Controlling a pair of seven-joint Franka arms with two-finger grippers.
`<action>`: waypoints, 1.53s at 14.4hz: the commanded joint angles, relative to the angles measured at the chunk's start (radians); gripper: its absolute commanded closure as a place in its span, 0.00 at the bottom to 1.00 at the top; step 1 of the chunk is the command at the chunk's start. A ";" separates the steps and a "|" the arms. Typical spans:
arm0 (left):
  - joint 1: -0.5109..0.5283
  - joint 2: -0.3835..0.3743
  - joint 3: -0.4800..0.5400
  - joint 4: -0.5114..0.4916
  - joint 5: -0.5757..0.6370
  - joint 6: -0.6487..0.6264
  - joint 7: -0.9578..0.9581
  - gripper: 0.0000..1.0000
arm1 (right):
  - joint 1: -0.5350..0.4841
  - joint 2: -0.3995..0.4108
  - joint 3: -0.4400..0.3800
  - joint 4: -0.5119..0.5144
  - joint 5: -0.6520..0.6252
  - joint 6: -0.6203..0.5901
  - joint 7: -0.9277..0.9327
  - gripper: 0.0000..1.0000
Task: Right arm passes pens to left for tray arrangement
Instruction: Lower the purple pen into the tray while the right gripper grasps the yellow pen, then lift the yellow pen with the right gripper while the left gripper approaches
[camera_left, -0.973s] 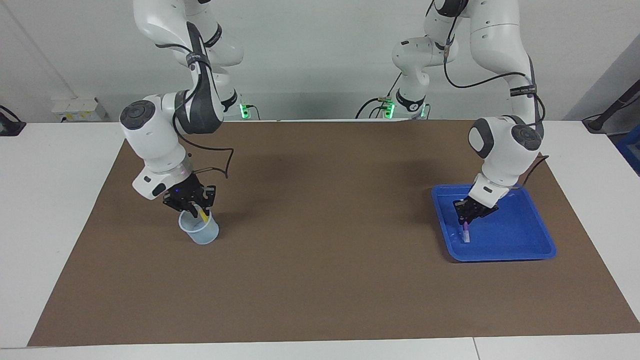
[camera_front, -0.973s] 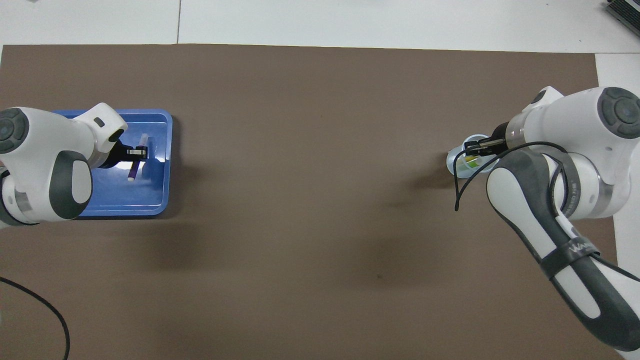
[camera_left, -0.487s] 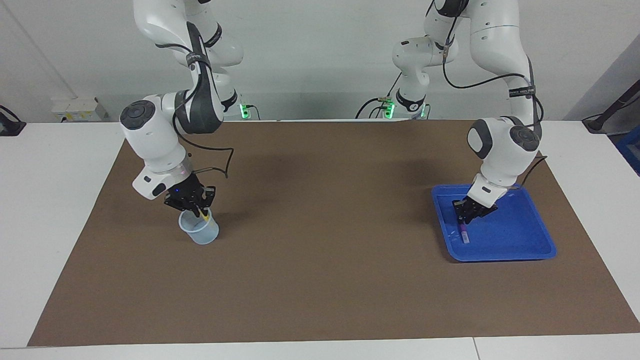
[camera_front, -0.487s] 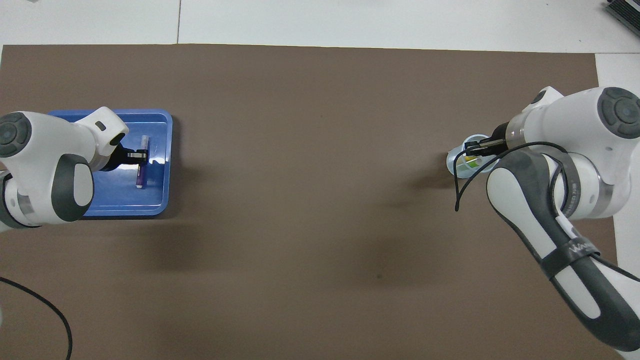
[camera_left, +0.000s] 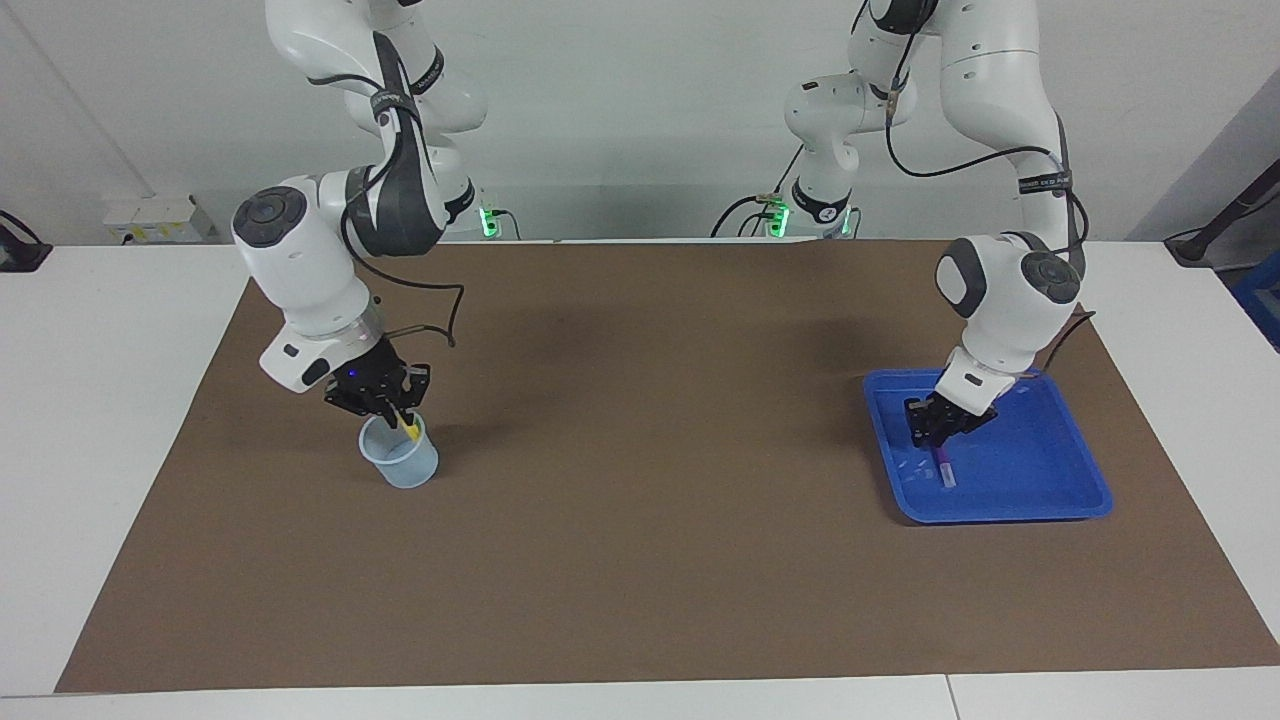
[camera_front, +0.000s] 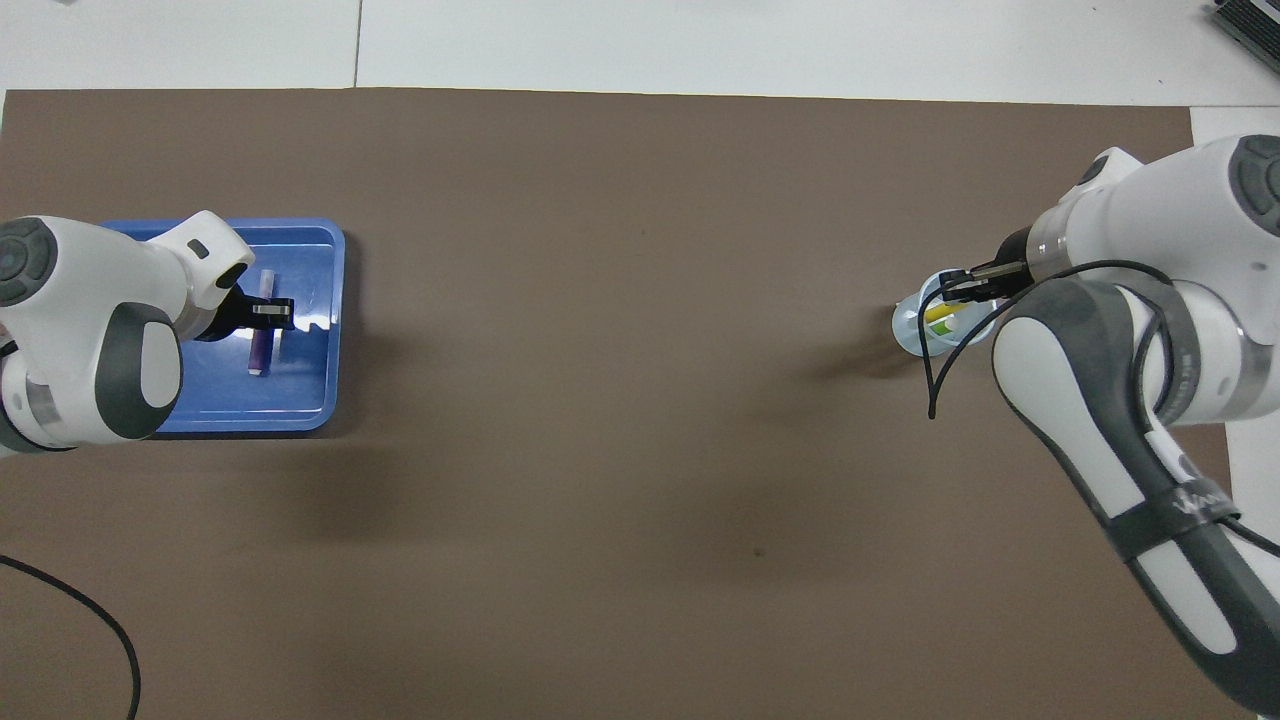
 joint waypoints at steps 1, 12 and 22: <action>-0.001 -0.008 -0.005 0.094 0.019 -0.126 -0.034 0.66 | -0.001 -0.047 0.004 0.074 -0.010 -0.137 -0.015 0.96; -0.124 -0.021 -0.017 0.229 -0.139 -0.244 -0.636 0.60 | 0.018 -0.138 0.018 0.162 0.195 -0.358 0.092 0.97; -0.263 -0.047 -0.061 0.246 -0.246 -0.253 -1.274 0.47 | 0.130 -0.136 0.018 0.070 0.565 -0.200 0.586 0.98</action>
